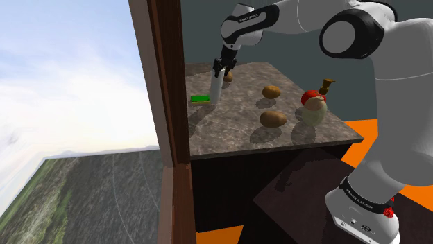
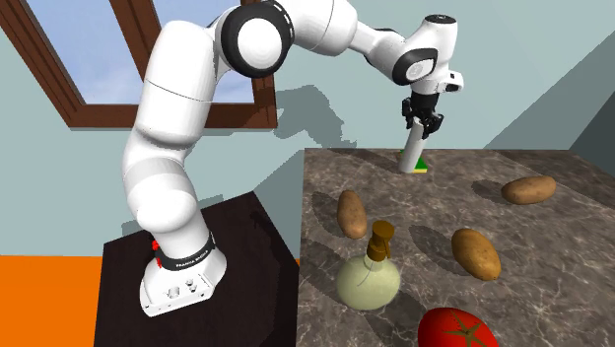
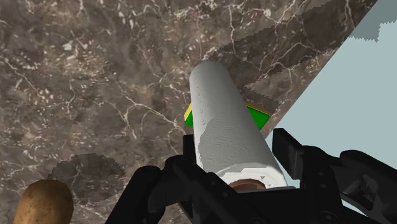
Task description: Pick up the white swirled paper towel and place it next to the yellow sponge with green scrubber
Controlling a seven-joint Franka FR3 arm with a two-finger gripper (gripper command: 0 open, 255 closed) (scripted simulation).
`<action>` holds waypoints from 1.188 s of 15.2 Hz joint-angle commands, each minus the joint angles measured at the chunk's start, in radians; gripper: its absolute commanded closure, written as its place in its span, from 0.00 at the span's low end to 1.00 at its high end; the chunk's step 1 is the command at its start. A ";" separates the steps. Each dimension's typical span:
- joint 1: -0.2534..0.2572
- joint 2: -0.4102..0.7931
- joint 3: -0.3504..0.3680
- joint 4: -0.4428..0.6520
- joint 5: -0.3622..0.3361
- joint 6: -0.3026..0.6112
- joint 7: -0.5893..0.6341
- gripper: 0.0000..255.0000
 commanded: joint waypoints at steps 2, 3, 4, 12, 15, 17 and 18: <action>-0.001 0.004 0.001 0.000 0.000 -0.002 -0.001 0.00; 0.000 0.004 0.001 0.000 0.000 -0.001 0.000 0.00; 0.000 0.006 0.001 0.002 0.000 -0.001 0.000 0.00; 0.003 -0.070 -0.013 0.007 -0.021 -0.081 0.011 0.00; 0.003 -0.070 -0.013 0.007 -0.021 -0.081 0.011 0.00; 0.003 -0.070 -0.013 0.007 -0.021 -0.081 0.011 0.00; 0.003 -0.070 -0.013 0.007 -0.021 -0.081 0.011 0.00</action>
